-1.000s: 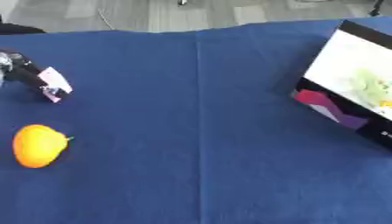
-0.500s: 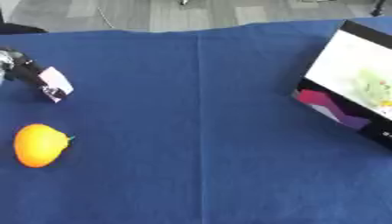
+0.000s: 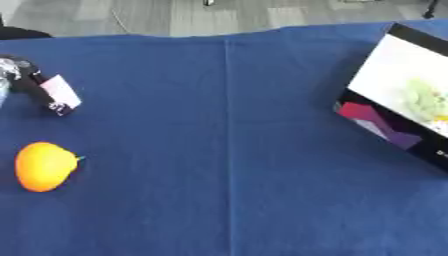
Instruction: Pick up the objects with one hand, pass them to the other hand, and then place them into the box on the other side of the table.
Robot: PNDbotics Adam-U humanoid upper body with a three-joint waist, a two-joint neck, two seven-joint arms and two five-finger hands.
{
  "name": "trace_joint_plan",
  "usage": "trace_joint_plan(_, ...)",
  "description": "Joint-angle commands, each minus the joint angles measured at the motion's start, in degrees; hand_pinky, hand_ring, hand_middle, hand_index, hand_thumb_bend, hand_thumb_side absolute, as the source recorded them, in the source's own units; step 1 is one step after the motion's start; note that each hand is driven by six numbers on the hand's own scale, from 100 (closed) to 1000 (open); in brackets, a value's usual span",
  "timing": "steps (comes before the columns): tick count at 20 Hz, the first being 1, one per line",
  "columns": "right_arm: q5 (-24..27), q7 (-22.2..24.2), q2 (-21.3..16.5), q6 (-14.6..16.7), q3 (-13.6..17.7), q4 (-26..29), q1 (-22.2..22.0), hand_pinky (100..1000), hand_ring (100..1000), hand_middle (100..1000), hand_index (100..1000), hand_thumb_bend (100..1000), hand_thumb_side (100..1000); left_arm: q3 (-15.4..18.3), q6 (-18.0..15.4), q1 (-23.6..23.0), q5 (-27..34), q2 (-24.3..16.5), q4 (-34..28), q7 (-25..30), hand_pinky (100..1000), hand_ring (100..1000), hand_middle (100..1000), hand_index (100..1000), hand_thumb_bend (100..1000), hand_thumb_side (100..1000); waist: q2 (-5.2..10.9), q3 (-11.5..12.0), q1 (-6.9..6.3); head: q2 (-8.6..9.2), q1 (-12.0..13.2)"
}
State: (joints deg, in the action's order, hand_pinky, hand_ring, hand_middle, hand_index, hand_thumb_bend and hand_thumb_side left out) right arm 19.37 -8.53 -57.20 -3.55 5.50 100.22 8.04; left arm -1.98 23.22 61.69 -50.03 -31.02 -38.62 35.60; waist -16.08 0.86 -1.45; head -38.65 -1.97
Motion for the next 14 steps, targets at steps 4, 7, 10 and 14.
trace_joint_plan(4, -0.61, 0.14, -1.27, 0.10, 0.49, -0.14, 0.24, 1000, 1000, 1000, 1000, 100, 553, -0.01, 0.98, 1.67, -0.45, -0.84, -0.43, -0.71, 910, 904, 772, 675, 518, 106, 0.41, -0.11, -0.63, 0.64, -0.21)
trace_joint_plan(7, -0.71, 0.11, -1.22, 0.12, 0.52, -0.28, 0.08, 1000, 1000, 1000, 1000, 100, 552, -0.13, 1.28, 1.75, -0.74, -0.80, -0.37, -0.86, 905, 895, 764, 657, 465, 100, 0.49, -0.17, -0.62, 0.52, -0.22)
trace_joint_plan(10, -0.72, 0.15, -1.25, 0.19, 0.52, -0.35, 0.01, 1000, 1000, 1000, 1000, 100, 550, -0.14, 1.41, 1.80, -0.75, -0.83, -0.47, -0.95, 900, 885, 750, 635, 415, 100, 0.64, -0.16, -0.59, 0.25, -0.47)
trace_joint_plan(14, -0.65, 0.17, -1.34, 0.29, 0.56, -0.38, -0.08, 1000, 1000, 1000, 1000, 100, 545, -0.54, 1.51, 1.78, -1.05, -1.02, -0.67, -1.06, 888, 868, 737, 616, 343, 100, 0.82, -0.11, -0.55, 0.16, -0.54)
